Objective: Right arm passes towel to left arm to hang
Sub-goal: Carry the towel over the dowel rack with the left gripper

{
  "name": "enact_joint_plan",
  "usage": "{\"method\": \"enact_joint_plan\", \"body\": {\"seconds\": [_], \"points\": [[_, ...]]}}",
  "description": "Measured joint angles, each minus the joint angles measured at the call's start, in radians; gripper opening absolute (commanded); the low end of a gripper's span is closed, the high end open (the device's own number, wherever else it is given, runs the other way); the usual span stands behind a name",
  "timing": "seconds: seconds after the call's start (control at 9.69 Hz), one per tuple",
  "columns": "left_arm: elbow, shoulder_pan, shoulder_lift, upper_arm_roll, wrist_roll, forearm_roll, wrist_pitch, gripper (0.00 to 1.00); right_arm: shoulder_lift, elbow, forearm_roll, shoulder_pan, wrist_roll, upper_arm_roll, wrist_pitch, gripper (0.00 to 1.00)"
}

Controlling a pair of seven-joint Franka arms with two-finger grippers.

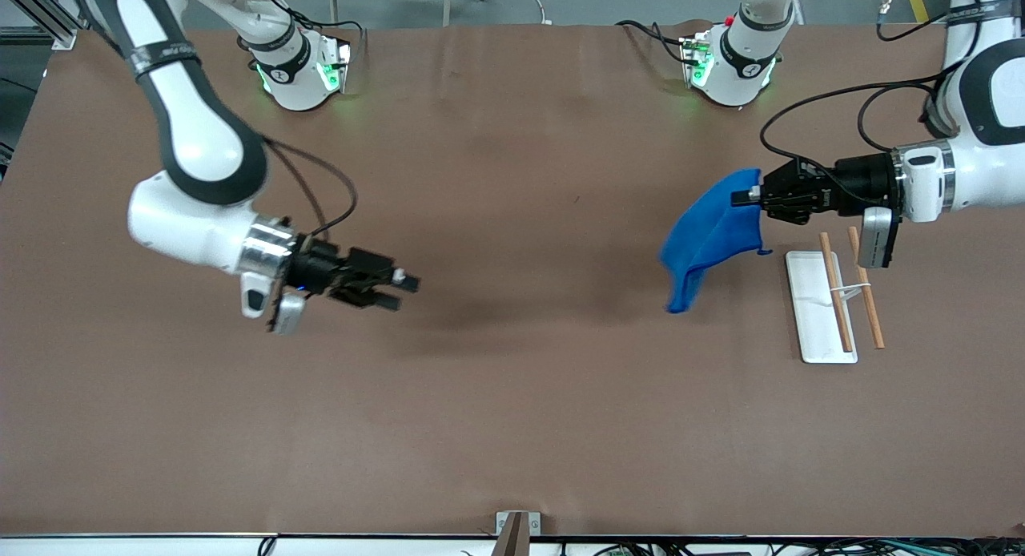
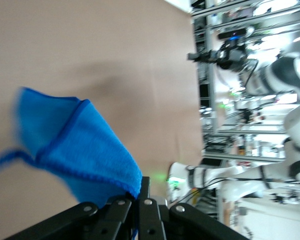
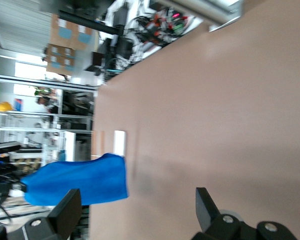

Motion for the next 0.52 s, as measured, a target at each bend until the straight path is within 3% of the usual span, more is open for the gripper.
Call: {"method": "enact_joint_plan", "body": {"seconds": [0.21,0.52], "points": [[0.044,0.024,0.022,0.001,0.014,0.23,0.048,0.0,0.0,0.0,-0.303,-0.001,0.088,-0.084,-0.008,1.0],[0.126,0.055,0.111,0.013,0.059,0.532,0.098,0.01,-0.016,0.004,-0.719,0.003,0.342,-0.149,-0.011,1.0]]}}
